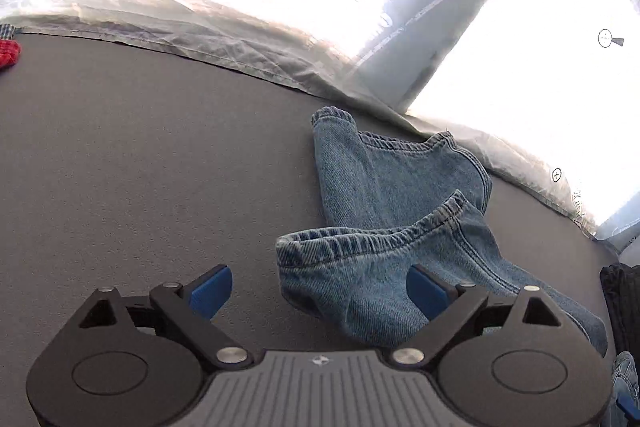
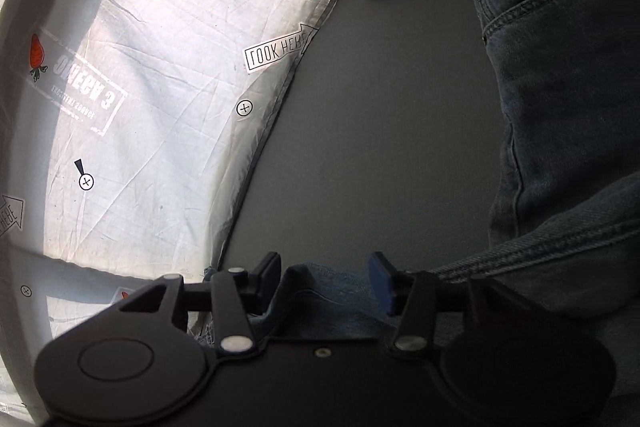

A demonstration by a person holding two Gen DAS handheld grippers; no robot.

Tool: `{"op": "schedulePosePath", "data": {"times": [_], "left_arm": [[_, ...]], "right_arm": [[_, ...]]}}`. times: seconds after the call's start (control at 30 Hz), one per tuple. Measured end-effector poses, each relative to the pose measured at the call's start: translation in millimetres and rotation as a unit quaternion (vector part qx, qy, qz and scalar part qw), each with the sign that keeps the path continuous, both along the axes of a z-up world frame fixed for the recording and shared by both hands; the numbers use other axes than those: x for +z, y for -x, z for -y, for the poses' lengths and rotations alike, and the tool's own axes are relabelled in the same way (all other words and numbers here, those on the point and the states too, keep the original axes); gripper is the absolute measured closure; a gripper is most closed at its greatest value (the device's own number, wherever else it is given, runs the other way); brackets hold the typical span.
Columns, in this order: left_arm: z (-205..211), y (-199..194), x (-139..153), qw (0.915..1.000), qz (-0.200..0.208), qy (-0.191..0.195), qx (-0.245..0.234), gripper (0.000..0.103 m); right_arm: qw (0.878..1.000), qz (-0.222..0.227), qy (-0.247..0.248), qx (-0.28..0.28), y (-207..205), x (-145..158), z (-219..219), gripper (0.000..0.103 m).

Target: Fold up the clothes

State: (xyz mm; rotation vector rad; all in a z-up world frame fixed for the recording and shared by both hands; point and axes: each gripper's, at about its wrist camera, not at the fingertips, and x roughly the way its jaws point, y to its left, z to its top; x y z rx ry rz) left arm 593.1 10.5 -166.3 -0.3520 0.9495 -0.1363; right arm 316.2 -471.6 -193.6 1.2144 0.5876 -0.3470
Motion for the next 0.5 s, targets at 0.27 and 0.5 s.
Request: {"op": "schedulePosePath", "data": {"times": [0.27,0.5], "left_arm": [[-0.1,26.0,28.2,0.9986,0.041,-0.024,0.023,0.091],[-41.7,124.9,110.9,0.9862,0.122,-0.045,0.102,0.092]], "right_arm": [[1.000,0.007,-0.009,-0.008,-10.2,1.6,-3.6,0.052],[0.999,0.045,0.003,-0.012,20.3,23.6,-4.6,0.053]]}}
